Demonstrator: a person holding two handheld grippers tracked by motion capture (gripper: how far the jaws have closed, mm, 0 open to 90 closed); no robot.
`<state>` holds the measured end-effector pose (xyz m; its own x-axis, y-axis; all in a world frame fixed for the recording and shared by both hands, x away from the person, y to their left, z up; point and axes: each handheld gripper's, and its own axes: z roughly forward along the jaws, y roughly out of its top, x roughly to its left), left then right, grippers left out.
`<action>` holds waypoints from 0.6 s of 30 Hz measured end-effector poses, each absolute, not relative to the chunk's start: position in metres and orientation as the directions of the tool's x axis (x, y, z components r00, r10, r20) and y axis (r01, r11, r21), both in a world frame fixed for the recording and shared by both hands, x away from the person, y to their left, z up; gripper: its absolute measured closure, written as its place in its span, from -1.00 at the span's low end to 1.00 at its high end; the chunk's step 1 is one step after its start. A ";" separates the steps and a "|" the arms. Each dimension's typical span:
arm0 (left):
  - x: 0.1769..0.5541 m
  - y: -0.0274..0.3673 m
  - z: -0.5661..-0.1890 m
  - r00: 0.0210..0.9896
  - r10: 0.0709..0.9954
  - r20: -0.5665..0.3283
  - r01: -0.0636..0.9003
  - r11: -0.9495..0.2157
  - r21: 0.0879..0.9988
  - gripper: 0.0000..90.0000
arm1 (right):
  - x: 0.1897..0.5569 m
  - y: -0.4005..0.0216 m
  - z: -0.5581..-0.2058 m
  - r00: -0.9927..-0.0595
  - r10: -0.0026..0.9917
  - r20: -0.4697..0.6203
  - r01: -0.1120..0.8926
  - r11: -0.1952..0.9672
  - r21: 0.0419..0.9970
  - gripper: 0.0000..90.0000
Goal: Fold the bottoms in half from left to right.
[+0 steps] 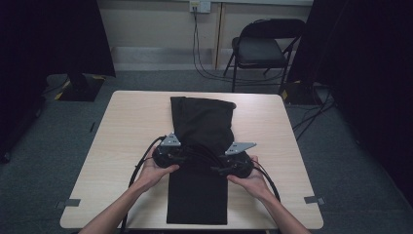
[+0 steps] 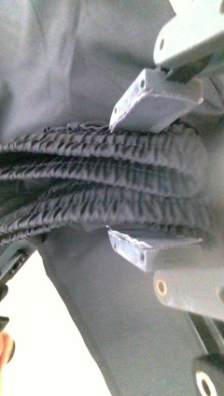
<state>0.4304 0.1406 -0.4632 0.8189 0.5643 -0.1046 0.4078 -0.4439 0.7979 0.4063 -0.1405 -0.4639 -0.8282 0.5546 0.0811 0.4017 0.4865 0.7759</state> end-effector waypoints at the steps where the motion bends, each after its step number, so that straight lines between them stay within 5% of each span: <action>1: 0.431 0.140 -0.464 0.818 0.564 -0.110 0.413 -0.444 0.795 0.50 | 0.405 -0.139 -0.465 -0.833 0.548 0.073 0.395 0.497 0.773 -0.19; 6: 0.430 0.137 -0.464 0.813 0.569 -0.122 0.427 -0.440 0.790 0.51 | 0.399 -0.129 -0.475 -0.837 0.547 0.006 0.371 0.560 0.741 -0.32; 11: 0.431 0.139 -0.461 0.796 0.589 -0.138 0.441 -0.408 0.799 0.53 | 0.406 -0.139 -0.472 -0.799 0.601 0.038 0.405 0.489 0.772 0.40; 18: 0.446 0.135 -0.419 0.771 0.622 -0.136 0.401 -0.308 0.863 0.55 | 0.424 -0.149 -0.425 -0.758 0.651 0.040 0.385 0.398 0.833 0.58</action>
<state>0.4458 0.1348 -0.4188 0.7710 0.6222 -0.1360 0.4006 -0.3077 0.8631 0.4239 -0.1489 -0.4255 -0.7579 0.6511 0.0397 0.3854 0.3979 0.8326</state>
